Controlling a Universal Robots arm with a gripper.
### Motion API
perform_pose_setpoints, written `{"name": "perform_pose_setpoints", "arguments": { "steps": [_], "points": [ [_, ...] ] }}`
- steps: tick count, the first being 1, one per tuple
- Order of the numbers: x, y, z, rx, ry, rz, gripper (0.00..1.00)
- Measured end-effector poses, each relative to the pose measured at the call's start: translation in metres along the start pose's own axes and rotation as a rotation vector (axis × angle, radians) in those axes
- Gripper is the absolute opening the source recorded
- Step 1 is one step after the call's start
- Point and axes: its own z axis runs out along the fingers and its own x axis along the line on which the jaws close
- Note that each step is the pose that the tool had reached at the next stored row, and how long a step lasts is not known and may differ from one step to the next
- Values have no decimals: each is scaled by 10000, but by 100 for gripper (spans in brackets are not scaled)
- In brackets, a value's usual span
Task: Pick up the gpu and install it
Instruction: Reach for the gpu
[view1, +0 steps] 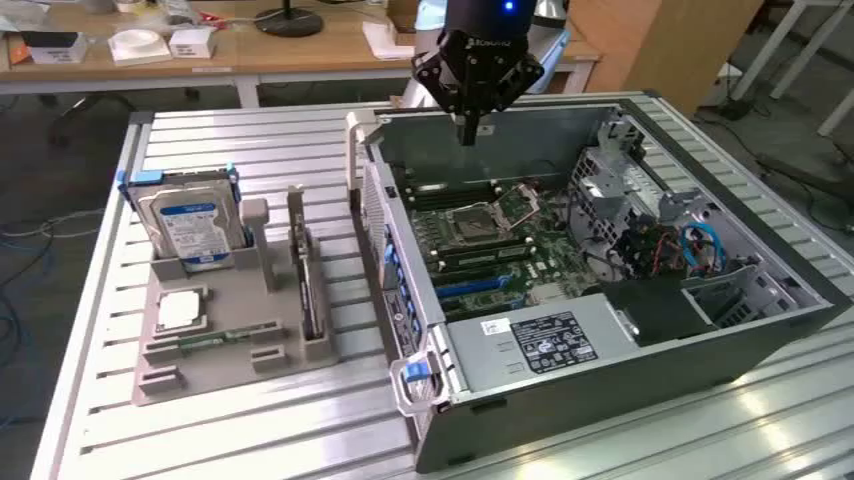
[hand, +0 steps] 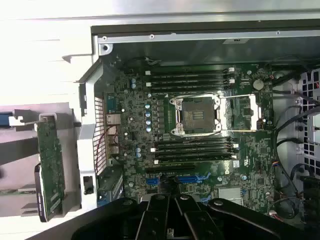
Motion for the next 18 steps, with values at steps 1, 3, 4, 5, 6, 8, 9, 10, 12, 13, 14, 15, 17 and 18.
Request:
{"name": "perform_pose_setpoints", "arguments": {
  "steps": [1,3,4,5,6,8,9,10,12,13,14,15,17,18],
  "points": [
    [0,0,0,-1,0,0,10],
    [1,0,0,0,0,1,10],
    [10,-1,1,-2,-2,2,10],
    [25,-2,0,-1,-1,2,10],
    [44,-3,-1,0,0,1,10],
    [97,-7,-2,0,-1,1,10],
    [123,-9,-3,0,0,0,10],
    [153,-11,-4,0,1,-1,10],
    [222,-17,-6,0,0,0,10],
    [259,-19,-7,0,0,1,10],
    [299,-22,-8,0,0,0,10],
    [339,-25,-9,0,0,-1,10],
    [414,-31,-11,0,0,1,10],
    [443,-33,-11,-1,-1,0,10]
  ]
}}
